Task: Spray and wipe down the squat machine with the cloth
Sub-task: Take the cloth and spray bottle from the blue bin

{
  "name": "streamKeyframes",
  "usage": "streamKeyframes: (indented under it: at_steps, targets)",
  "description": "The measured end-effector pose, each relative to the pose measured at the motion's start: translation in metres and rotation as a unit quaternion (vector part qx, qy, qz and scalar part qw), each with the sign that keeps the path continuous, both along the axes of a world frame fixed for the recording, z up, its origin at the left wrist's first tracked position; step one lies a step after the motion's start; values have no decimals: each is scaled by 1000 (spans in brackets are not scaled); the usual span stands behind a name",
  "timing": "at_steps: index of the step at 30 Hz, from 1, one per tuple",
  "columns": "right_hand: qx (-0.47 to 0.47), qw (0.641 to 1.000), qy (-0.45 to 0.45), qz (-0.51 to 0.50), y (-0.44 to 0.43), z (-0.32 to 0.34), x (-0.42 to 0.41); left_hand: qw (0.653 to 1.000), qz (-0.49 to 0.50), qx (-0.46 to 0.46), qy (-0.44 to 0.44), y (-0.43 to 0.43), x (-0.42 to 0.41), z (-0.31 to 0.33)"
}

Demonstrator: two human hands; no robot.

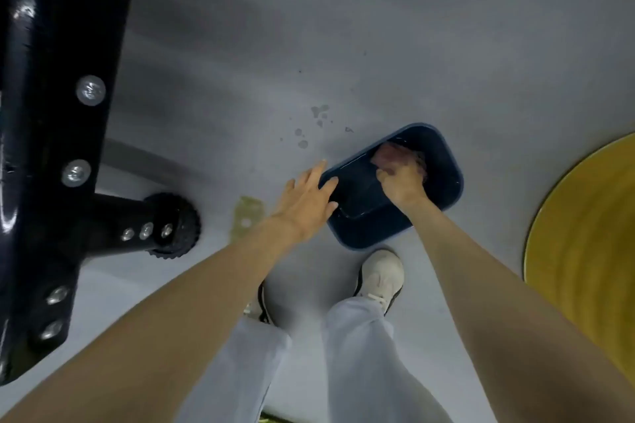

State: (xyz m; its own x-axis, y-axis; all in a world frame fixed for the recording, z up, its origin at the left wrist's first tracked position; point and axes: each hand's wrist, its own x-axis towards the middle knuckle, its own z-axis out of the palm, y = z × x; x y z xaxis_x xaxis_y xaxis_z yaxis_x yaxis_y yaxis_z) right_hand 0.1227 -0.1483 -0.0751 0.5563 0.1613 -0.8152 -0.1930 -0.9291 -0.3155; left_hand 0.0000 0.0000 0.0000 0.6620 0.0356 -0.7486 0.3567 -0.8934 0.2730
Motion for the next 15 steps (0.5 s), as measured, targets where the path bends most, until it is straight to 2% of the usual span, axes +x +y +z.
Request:
streamKeyframes:
  at_steps: [5,10,13,15]
  targets:
    - [-84,996,15,34,6,-20,12,1000,5,-5,19,2,-4,-24]
    - [-149,964,-13,219,-9,-35,18,999,8,-27,43,5,-6,-38]
    - [-89,970,-81,212,-17,-35,12,998,14,-35,41,6,-9,-39]
    - [-17,987,-108,121,-24,-22,7,999,14,-32,23,3,-12,-30]
